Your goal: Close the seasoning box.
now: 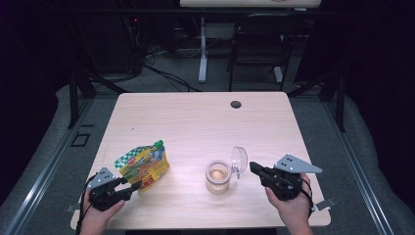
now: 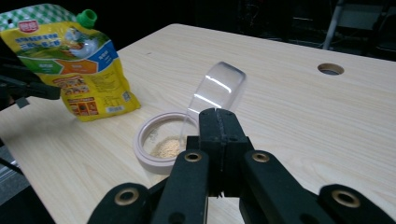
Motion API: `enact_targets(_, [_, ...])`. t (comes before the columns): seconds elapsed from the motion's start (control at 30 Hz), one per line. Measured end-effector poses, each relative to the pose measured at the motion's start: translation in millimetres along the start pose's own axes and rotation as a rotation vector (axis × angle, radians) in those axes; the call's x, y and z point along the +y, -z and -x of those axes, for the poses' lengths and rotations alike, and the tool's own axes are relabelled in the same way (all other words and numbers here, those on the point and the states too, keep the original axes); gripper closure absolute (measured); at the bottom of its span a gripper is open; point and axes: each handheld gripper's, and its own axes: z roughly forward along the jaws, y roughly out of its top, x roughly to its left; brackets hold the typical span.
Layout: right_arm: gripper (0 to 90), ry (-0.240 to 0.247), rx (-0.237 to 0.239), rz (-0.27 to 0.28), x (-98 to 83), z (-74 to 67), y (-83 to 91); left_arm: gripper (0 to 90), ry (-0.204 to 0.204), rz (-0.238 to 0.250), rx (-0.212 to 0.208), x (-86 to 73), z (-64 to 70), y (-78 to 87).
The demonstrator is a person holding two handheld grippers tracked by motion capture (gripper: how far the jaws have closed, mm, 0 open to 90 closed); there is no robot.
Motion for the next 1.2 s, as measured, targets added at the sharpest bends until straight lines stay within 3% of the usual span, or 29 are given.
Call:
enact_targets(0.57, [90.0, -0.053, -0.078, 0.002, -16.5, 14.3, -15.6, 53.9, -0.013, -0.001, 0.01, -0.5, 1.5, -0.8])
enact_targets(1.2, [88.9, -0.056, -0.097, -0.004, -24.8, 16.2, -30.9, 53.8, -0.007, 0.0, 0.014, -1.6, 1.7, 0.1])
